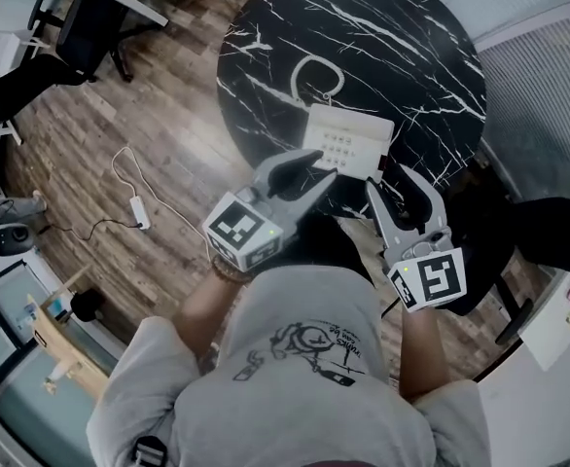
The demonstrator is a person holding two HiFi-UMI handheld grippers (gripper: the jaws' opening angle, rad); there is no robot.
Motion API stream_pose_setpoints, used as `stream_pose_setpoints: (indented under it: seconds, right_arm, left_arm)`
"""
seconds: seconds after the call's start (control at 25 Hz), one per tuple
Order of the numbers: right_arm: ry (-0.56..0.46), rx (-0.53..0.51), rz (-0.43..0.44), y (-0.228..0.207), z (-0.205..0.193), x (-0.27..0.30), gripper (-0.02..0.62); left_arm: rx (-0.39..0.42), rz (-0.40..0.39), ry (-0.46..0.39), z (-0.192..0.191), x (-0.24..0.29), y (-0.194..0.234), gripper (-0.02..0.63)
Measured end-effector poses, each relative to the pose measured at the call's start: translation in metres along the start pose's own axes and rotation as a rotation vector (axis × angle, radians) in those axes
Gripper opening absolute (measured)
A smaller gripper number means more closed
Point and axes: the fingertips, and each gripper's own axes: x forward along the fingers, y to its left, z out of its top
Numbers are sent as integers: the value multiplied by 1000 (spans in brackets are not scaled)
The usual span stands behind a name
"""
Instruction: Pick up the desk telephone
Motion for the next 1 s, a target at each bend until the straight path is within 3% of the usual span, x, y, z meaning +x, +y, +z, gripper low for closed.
stream_pose_setpoints:
  seconds: [0.56,0.8,1.0]
  right_arm:
    - [207,78,-91,-64,-123,47,293]
    - [255,161,-130,-87,-173,64,337]
    - [300,203,-138,-95,-212,78,357]
  left_arm:
    - [-146,75,120,-99,40,93,183]
    - [-221,96,221,-159,58,121,259]
    - [-243,116,264,-193,71,141,284]
